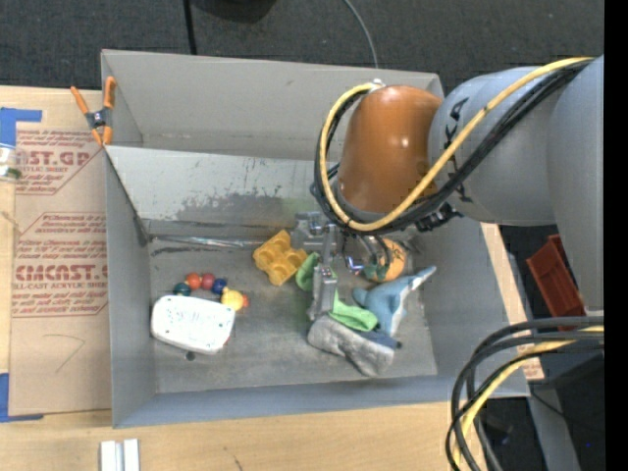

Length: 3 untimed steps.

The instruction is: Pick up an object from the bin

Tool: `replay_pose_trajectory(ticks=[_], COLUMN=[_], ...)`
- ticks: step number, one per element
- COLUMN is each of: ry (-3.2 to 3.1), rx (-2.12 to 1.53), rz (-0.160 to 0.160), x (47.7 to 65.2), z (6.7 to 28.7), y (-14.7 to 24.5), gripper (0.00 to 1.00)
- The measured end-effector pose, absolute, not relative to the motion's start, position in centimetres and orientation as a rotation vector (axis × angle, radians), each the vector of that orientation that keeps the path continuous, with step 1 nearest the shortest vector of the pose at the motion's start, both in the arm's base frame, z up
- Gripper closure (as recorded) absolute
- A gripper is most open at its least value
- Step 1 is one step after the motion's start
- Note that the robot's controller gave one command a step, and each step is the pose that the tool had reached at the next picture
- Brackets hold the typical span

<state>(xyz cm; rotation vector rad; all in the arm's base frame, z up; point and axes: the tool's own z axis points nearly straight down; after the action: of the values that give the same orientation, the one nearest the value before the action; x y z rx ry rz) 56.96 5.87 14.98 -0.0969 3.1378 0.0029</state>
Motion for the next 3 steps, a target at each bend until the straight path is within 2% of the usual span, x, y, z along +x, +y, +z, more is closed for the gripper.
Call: replay_pose_trajectory(ticks=[1,2,3], ry=[3.144,3.136,3.143], rx=[-0.230,0.070,-0.102], rz=[0.001,0.005,0.002], x=[56.0,56.1,56.9], z=[14.8,18.2,15.6], y=[5.5,5.8,7.1], gripper=[0.00,0.00,0.00])
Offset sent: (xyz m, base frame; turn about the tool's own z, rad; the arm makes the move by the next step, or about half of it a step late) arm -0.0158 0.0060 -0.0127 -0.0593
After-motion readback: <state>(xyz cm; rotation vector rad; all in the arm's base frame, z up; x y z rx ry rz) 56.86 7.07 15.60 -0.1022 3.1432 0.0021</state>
